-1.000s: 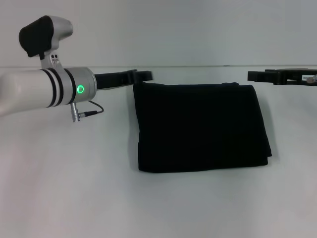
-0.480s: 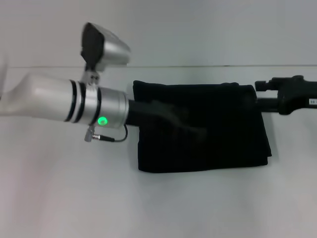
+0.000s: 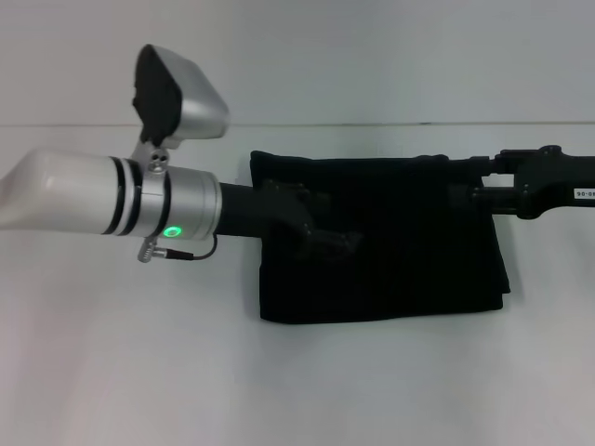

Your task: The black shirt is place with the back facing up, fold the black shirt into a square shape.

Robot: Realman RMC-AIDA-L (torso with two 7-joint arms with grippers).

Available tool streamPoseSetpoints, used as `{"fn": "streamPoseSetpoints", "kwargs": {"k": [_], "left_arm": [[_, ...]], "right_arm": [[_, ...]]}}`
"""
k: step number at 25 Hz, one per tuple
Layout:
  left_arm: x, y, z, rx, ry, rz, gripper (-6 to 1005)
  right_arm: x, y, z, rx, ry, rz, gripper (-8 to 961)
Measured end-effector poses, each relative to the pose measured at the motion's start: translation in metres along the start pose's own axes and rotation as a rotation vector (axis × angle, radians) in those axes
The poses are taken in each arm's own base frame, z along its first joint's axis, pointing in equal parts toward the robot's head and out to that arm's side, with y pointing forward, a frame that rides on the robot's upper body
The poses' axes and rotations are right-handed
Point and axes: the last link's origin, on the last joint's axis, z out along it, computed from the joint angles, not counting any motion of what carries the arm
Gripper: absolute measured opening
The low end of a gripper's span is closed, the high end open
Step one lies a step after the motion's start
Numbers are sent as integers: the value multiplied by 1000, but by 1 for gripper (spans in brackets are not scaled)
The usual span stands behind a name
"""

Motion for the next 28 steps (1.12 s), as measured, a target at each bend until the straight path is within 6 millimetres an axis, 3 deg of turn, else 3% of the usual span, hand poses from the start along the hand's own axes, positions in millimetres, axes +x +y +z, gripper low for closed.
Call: {"fn": "streamPoseSetpoints", "kwargs": {"k": [4, 9, 15, 18, 28], "left_arm": [[-1, -2, -5, 11, 23, -17, 801], [-2, -6, -10, 30, 51, -52, 804], [-2, -6, -10, 37, 65, -56, 849], [-1, -6, -10, 38, 73, -58, 891], [0, -3, -11, 18, 98, -75, 891]], "right_arm": [[-1, -1, 1, 11, -2, 3, 678], [-4, -4, 2, 24, 4, -3, 751], [-4, -7, 1, 36, 19, -3, 937], [-2, -8, 1, 47, 27, -5, 933], [4, -6, 4, 45, 52, -4, 931]]}}
